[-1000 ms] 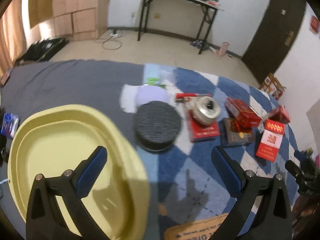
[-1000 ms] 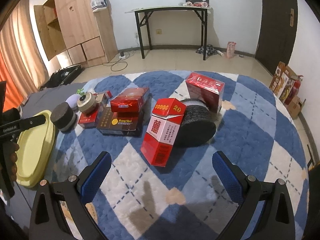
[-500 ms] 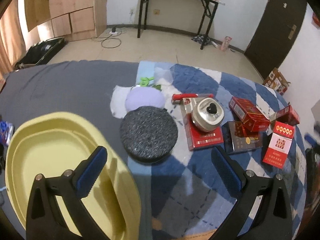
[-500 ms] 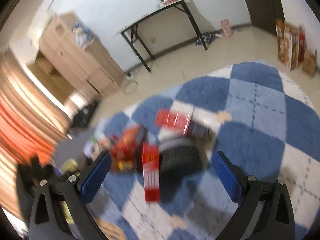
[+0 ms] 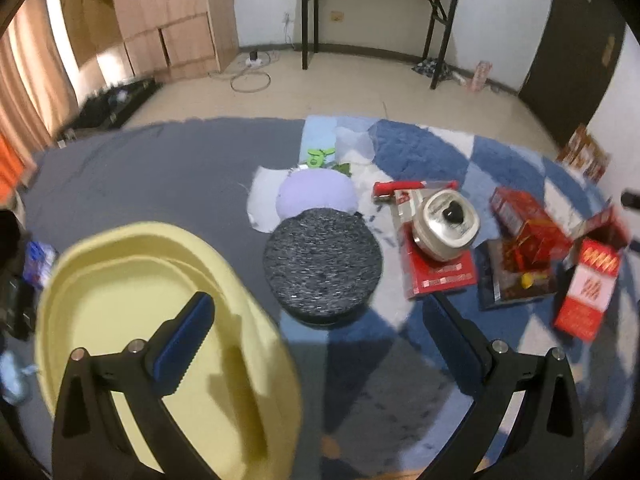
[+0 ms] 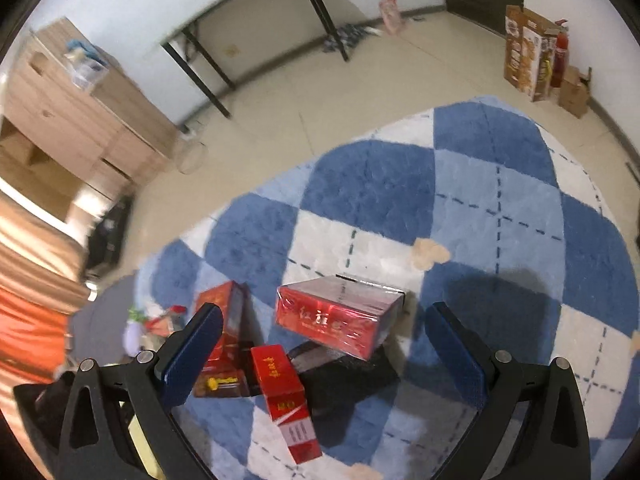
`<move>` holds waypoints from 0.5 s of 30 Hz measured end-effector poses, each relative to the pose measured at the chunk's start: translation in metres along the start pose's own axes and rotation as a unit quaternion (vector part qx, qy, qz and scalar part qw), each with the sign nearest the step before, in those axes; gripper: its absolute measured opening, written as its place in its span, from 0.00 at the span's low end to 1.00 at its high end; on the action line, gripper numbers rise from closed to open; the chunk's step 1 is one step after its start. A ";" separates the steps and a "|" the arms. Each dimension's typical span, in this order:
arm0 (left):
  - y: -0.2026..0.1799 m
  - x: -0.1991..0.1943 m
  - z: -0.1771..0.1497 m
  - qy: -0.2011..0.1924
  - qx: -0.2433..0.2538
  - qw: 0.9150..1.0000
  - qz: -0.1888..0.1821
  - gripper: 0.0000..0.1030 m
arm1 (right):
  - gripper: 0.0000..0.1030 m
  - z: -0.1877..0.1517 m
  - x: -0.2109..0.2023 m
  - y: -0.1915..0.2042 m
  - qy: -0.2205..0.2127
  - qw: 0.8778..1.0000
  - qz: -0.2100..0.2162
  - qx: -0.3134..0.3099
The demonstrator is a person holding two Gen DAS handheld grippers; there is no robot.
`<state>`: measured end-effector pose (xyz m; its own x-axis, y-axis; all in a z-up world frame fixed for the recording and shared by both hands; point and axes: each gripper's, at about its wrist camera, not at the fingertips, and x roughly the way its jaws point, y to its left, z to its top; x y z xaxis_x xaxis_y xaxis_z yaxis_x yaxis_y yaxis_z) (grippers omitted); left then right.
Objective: Organize rigid objects
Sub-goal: 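Grasp the red Hongqiqu box with the right tool while the left tool grasps a black foam cylinder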
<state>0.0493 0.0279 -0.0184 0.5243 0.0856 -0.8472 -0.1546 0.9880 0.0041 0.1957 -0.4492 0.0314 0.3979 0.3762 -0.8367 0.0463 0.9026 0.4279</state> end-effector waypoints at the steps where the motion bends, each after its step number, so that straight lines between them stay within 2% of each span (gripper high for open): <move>1: -0.002 0.000 0.000 -0.001 0.011 1.000 0.008 1.00 | 1.00 0.002 0.004 0.005 0.009 1.000 -0.016 0.001; 2: -0.003 0.000 -0.001 -0.002 0.017 1.000 0.010 1.00 | 1.00 0.004 0.008 0.010 0.011 1.000 -0.026 0.003; 6: -0.001 0.005 0.002 0.002 0.014 1.000 -0.024 1.00 | 1.00 0.008 0.030 0.022 0.025 0.998 -0.060 -0.002; 9: 0.004 0.018 0.011 0.018 0.008 0.999 -0.028 0.98 | 1.00 0.009 0.044 0.022 0.029 0.998 -0.061 0.004; 11: 0.005 0.025 0.018 0.019 0.008 0.999 -0.028 0.88 | 0.98 0.009 0.052 0.017 0.036 0.998 -0.055 0.019; 13: 0.005 0.031 0.024 0.021 0.010 0.999 -0.040 0.69 | 0.89 0.009 0.058 0.011 0.035 0.998 -0.049 0.031; 15: 0.000 0.038 0.025 0.026 0.021 0.999 -0.034 0.68 | 0.77 0.009 0.063 0.007 0.035 0.998 -0.047 0.025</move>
<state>0.0902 0.0345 -0.0369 0.4881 0.0120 -0.8727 -0.0847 0.9958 -0.0336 0.2299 -0.4211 -0.0152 0.3251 0.3064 -0.8947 0.1274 0.9233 0.3625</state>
